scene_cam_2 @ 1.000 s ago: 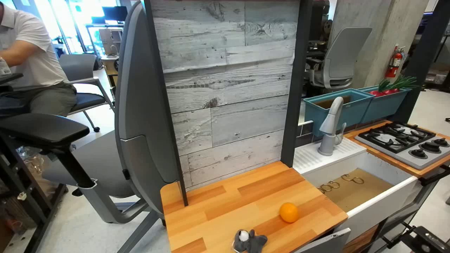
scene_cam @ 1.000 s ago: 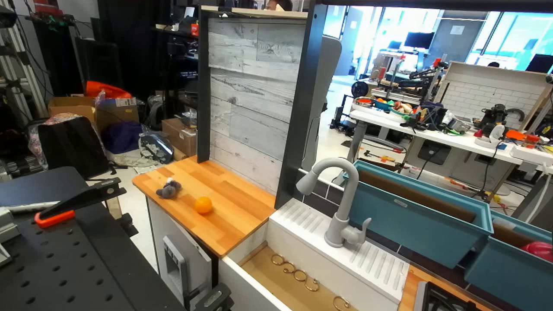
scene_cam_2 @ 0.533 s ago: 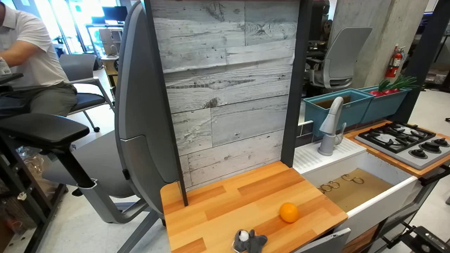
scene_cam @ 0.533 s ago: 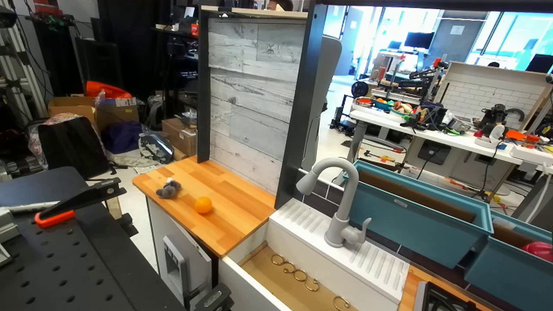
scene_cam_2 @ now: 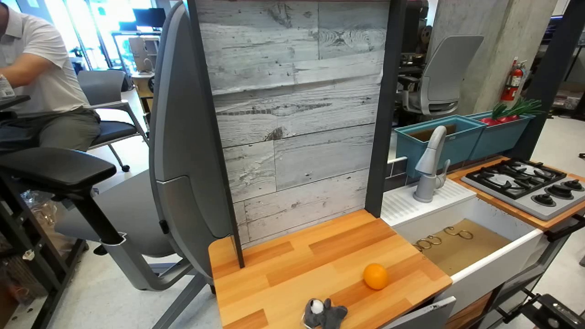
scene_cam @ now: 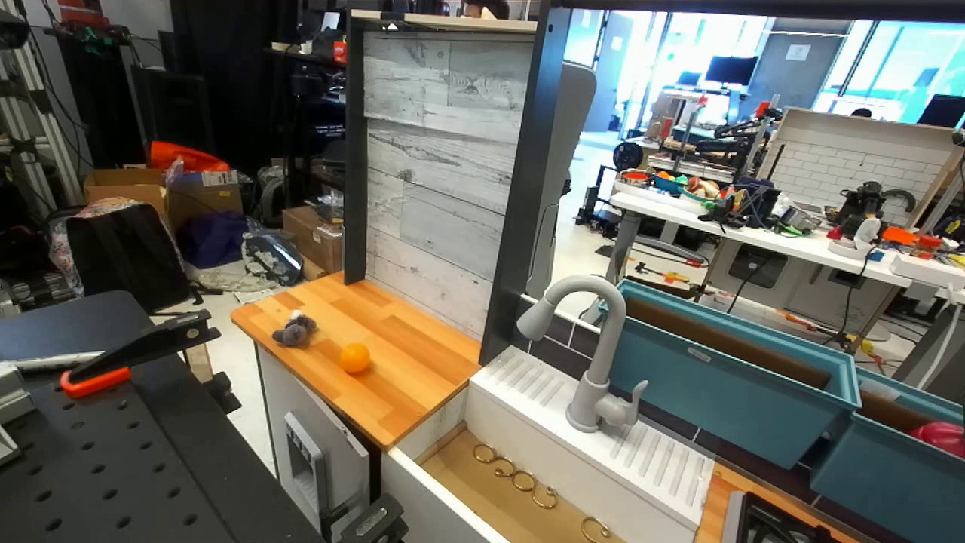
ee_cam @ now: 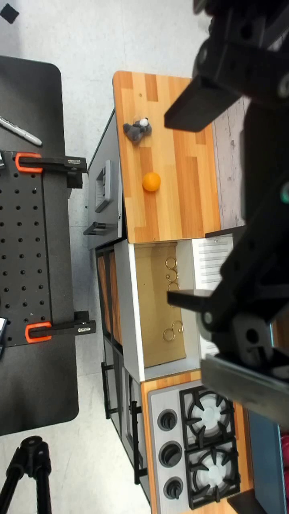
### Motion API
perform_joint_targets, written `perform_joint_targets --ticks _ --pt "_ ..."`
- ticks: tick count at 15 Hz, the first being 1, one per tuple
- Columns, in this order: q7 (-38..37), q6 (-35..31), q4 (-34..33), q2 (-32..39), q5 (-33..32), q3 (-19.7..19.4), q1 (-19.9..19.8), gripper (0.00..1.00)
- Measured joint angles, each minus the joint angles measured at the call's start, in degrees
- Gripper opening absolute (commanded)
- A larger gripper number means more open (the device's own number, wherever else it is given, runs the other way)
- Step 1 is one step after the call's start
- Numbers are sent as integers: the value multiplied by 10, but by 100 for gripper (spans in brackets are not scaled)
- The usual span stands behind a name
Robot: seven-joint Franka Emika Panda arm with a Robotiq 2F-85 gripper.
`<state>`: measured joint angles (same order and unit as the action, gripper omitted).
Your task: Move the tap nozzle to the right
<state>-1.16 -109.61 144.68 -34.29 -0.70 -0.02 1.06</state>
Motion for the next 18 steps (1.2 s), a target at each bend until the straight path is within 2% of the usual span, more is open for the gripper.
perform_joint_targets --ticks 7,11,15,18 --pt "-9 0 1 5 0 0 0 100" --pt "-53 -10 -3 66 0 4 0 100" --pt "-81 -75 -20 155 0 5 0 100" --pt "-113 -156 -45 223 -1 5 -4 100"
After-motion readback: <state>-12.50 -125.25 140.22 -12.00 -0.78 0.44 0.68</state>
